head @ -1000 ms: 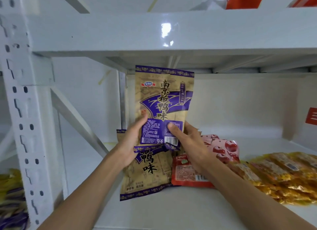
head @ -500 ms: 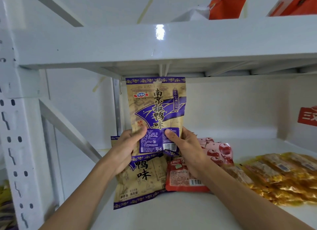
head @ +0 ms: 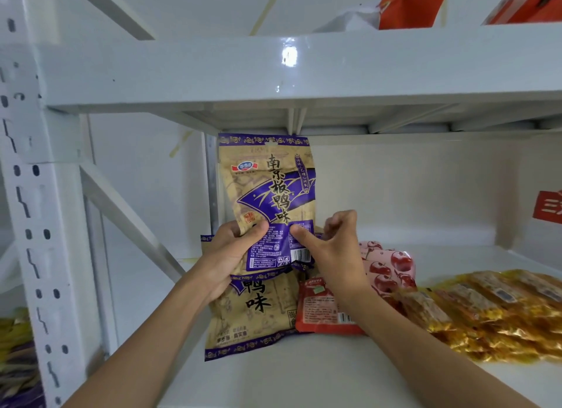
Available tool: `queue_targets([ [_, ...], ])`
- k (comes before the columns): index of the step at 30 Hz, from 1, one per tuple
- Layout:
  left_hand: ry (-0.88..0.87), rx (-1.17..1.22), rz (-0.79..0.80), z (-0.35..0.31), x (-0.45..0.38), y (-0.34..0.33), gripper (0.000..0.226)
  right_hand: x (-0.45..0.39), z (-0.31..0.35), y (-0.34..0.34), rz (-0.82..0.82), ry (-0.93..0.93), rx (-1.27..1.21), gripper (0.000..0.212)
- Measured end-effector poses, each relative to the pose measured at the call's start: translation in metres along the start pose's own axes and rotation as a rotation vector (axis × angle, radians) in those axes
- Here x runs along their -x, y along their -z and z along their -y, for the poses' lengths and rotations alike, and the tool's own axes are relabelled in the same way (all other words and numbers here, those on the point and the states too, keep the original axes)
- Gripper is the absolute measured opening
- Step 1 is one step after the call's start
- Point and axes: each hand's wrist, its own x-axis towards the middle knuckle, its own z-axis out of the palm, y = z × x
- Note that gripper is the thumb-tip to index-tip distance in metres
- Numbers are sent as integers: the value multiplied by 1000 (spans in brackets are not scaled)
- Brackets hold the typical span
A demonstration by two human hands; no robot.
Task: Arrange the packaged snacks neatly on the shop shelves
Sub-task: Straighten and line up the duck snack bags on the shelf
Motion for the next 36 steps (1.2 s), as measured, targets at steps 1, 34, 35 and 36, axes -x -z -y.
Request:
queue_targets([
  [1, -30, -55, -10, -2, -4, -4, 35, 0, 0, -1, -47, 98, 129, 44],
  [34, -75, -1279, 375, 12, 101, 49, 75, -47, 2, -8, 309, -175, 1162, 31],
  [35, -64, -1304, 408, 11, 98, 49, 81, -67, -10, -11, 323, -241, 1153, 32],
  [36, -63, -1330, 440, 12, 95, 48, 89, -83, -23, -15, 338, -309, 1107, 31],
])
